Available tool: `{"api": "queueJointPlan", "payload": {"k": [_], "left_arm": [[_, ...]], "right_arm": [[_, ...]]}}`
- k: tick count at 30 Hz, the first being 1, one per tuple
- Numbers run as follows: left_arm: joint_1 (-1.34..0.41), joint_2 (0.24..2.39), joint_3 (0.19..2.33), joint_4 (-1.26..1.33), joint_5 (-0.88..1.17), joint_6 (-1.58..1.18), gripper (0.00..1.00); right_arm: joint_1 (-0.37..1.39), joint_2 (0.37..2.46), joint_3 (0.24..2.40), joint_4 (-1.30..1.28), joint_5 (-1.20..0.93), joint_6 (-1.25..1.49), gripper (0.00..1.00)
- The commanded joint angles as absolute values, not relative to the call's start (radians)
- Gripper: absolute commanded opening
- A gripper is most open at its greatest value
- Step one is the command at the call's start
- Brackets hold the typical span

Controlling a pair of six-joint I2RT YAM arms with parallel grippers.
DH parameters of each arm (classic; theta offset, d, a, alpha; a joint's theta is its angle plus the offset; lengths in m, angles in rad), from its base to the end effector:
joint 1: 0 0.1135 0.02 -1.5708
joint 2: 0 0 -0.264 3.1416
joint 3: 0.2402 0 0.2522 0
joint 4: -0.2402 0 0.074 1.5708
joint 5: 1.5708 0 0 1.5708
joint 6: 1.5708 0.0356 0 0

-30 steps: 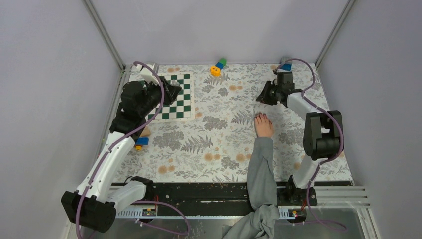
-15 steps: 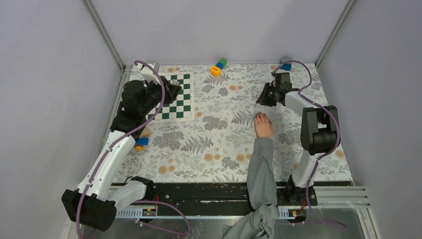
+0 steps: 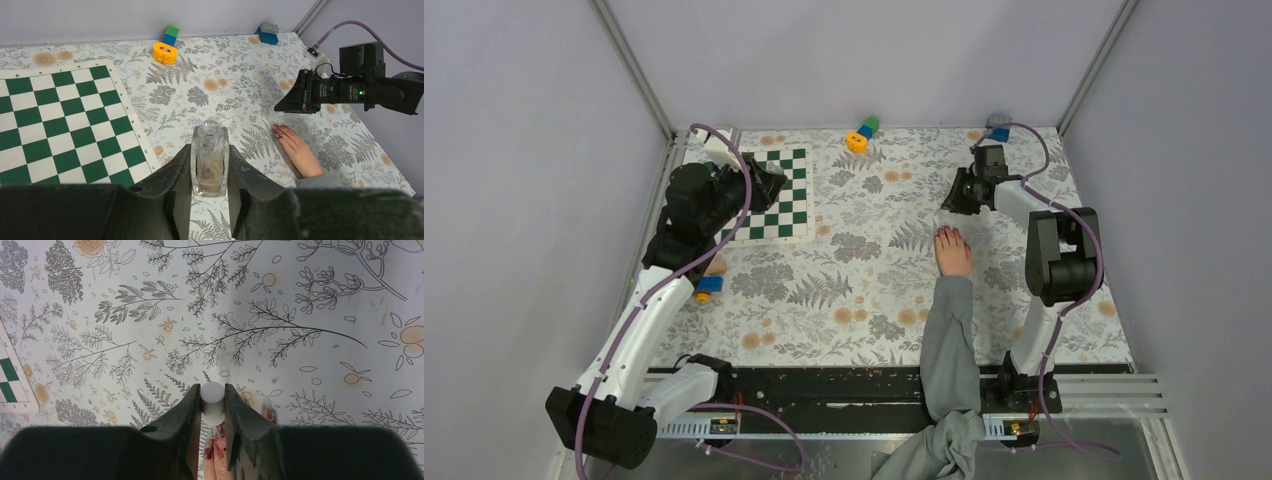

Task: Paint the nails
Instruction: Paint the nail polish on the nail.

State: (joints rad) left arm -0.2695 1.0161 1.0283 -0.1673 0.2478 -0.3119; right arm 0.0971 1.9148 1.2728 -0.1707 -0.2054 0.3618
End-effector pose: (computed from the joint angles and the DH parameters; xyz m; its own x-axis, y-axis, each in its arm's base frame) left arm 0.2217 -0.0703 0.3841 -0.2926 -0.2278 -0.9287 0.4223 0.8406 -0.3392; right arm 0.4133 0.0476 0.1844 -0.7589 0.2742 -0.5906 0.0365 0.9235 0.3819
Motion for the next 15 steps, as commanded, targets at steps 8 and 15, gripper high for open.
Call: {"api": "queueJointPlan", "payload": {"k": [8,15], "left_arm": [[-0.267,0.993,1.058,-0.127,0.225,-0.322,0.0],[-0.267,0.988,1.056,-0.127,0.225,-0.318,0.0]], "right_arm": [[0.118,1.941,1.345,-0.233,-0.141,0.369,0.0],[0.124,1.936,1.336,-0.235,-0.108,0.386,0.0]]}}
